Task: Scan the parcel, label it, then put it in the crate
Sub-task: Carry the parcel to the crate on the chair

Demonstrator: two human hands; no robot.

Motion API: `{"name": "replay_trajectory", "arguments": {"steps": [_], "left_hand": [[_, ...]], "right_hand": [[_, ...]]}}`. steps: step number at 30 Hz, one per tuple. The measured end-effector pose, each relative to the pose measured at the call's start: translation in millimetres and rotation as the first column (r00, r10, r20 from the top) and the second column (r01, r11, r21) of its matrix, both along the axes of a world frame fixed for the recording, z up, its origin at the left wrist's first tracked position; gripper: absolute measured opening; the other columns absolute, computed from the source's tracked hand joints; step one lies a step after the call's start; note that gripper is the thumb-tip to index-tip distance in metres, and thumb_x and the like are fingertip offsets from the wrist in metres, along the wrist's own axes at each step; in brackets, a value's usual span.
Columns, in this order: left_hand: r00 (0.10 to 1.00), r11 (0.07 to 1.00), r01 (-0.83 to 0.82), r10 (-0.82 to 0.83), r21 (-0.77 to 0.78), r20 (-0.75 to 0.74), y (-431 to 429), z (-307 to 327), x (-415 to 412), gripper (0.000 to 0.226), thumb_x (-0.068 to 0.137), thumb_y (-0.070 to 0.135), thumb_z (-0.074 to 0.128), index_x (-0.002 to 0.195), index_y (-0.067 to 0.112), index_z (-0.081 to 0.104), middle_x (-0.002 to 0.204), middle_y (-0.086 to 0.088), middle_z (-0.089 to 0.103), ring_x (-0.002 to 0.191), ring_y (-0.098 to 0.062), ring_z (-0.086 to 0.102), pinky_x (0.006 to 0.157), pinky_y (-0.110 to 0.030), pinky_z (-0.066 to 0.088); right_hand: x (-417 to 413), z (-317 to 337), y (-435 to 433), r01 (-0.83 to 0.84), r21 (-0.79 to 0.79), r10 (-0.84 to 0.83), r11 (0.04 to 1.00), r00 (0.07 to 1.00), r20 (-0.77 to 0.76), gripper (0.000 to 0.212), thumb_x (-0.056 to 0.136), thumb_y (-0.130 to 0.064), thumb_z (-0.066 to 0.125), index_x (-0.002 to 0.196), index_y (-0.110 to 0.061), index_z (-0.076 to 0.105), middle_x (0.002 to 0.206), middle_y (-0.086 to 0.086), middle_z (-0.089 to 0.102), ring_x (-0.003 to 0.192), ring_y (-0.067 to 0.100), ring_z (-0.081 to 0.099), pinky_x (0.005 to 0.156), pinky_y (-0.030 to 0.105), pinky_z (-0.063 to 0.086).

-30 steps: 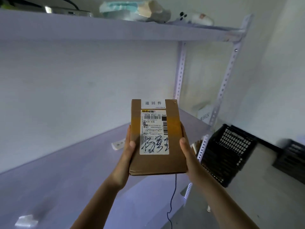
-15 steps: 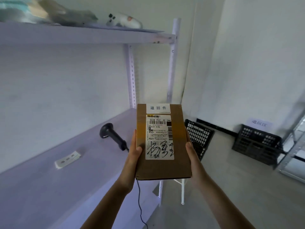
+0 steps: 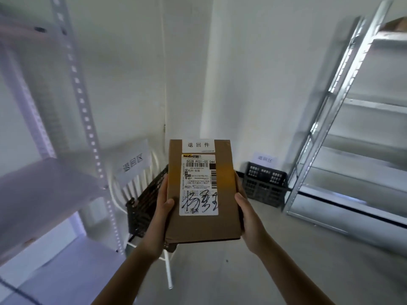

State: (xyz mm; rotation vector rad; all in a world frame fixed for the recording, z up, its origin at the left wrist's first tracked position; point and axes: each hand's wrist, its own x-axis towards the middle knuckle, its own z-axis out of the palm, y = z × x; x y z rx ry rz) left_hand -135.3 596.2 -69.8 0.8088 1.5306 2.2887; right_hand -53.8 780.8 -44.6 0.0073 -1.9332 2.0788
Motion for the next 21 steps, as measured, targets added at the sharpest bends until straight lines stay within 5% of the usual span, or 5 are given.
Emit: {"name": "replay_trajectory", "arguments": {"steps": [5, 10, 14, 17, 21], "left_hand": [[0.994, 0.997, 0.059, -0.063, 0.059, 0.086, 62.8, -8.5, -19.7, 0.064, 0.088, 0.027, 0.038, 0.149, 0.038, 0.024, 0.139, -0.008, 0.055, 0.114, -0.024, 0.065, 0.079, -0.029, 0.058], [0.989, 0.998, 0.054, -0.057, 0.024, 0.136, 101.3, -20.4, -63.2, 0.065, 0.085, 0.025, 0.041, 0.147, 0.04, 0.027, 0.135, -0.006, 0.059, 0.108, -0.021, 0.069, 0.075, -0.028, 0.059], [0.993, 1.0, 0.008, -0.006, -0.012, 0.115, 128.8, -29.7, -115.9, 0.066, 0.085, 0.036, 0.049, 0.147, 0.042, 0.027, 0.139, -0.002, 0.057, 0.118, -0.021, 0.063, 0.082, -0.029, 0.058], [0.99, 1.0, 0.006, -0.002, -0.028, 0.139, 148.4, -25.4, -154.7, 0.096, 0.06, 0.064, 0.073, 0.143, 0.046, 0.029, 0.13, 0.012, 0.063, 0.117, -0.015, 0.063, 0.081, -0.025, 0.058], [0.983, 1.0, -0.015, 0.016, -0.009, 0.184, 170.8, -20.9, -202.8, 0.102, 0.044, 0.065, 0.082, 0.134, 0.054, 0.034, 0.127, 0.013, 0.065, 0.114, -0.014, 0.066, 0.077, -0.026, 0.059]], "right_hand": [[-19.1, -12.9, 64.2, 0.031, 0.037, -0.032, 0.999, 0.999, 0.019, 0.048, 0.094, -0.038, 0.03, 0.14, -0.052, 0.026, 0.148, -0.007, 0.043, 0.134, 0.02, 0.045, 0.11, 0.056, 0.036], [-63.1, -30.3, 105.2, 0.041, 0.068, -0.044, 0.997, 0.998, 0.039, 0.052, 0.094, -0.038, 0.031, 0.145, -0.043, 0.021, 0.147, -0.005, 0.044, 0.132, 0.02, 0.047, 0.108, 0.057, 0.038], [-117.0, -39.5, 134.1, 0.04, 0.075, -0.042, 0.996, 0.999, 0.021, 0.053, 0.095, -0.034, 0.032, 0.147, -0.038, 0.021, 0.148, -0.003, 0.043, 0.132, 0.021, 0.047, 0.108, 0.056, 0.039], [-164.2, -37.0, 154.1, 0.028, 0.08, -0.031, 0.996, 0.999, 0.034, 0.054, 0.094, -0.033, 0.032, 0.147, -0.036, 0.021, 0.147, -0.003, 0.045, 0.131, 0.021, 0.049, 0.107, 0.056, 0.04], [-220.4, -35.9, 177.1, 0.025, 0.07, -0.027, 0.997, 0.999, 0.017, 0.052, 0.093, -0.031, 0.033, 0.144, -0.039, 0.027, 0.143, -0.008, 0.048, 0.13, 0.017, 0.05, 0.106, 0.051, 0.043]]}}
